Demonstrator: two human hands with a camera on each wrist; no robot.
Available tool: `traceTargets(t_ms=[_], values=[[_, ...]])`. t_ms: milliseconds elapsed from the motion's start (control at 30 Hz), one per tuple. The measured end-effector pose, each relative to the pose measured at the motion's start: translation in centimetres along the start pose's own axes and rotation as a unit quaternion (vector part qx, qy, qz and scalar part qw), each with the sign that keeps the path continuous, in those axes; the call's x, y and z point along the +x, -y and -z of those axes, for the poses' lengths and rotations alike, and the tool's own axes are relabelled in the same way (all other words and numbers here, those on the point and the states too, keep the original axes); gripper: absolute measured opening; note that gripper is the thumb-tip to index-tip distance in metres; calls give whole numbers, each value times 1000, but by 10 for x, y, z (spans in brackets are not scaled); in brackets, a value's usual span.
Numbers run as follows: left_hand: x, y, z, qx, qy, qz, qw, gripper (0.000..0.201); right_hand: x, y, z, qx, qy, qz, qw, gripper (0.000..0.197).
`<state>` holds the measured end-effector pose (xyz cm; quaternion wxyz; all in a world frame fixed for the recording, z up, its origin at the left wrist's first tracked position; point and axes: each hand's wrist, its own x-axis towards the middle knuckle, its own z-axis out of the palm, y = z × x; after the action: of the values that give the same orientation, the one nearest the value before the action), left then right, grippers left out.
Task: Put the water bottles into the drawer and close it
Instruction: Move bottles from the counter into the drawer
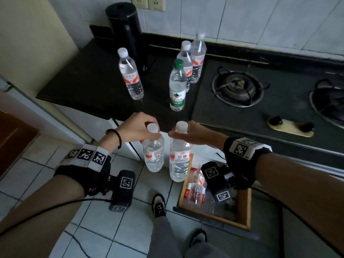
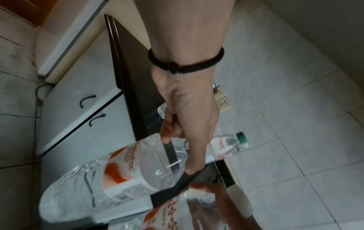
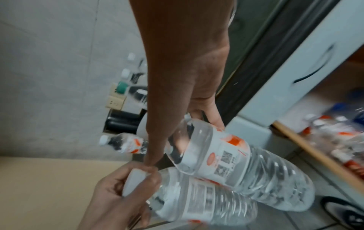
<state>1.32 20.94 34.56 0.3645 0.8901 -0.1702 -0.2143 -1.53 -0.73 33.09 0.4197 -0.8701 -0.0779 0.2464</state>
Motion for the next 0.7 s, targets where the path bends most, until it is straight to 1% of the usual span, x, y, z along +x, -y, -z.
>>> traceTargets(t_ms=[33,100,200,300,367,467,533,600,700], values=[[0,-6,-13,-1,29,-1,1000,18,-11,-13,-1,-5,13,-13,1000,35],[2,-16,-41,6,86,-9,996,20,-30,-45,-4,-10,17,-41,999,34],[11,-26,-84,27,139,-32,989,19,-54,-93,-11,-19,5,-76,997,35],[25,-29,-123,57,154,-39,986,21,-76,-132,-16,-9,-19,-113,993,35],[35,-28,-144,70,164,-48,983,22,-88,-152,-20,-2,-34,-125,992,32],[49,-24,-171,81,185,-56,978,21,-102,-185,-30,-3,-51,-167,985,17],[59,-22,-189,97,194,-77,973,23,-108,-210,-39,19,-81,-199,976,22],[72,-18,-206,114,202,-93,968,24,-112,-232,-48,49,-112,-230,966,34],[92,-11,-230,131,236,-100,958,23,-114,-257,-59,90,-124,-261,953,37]])
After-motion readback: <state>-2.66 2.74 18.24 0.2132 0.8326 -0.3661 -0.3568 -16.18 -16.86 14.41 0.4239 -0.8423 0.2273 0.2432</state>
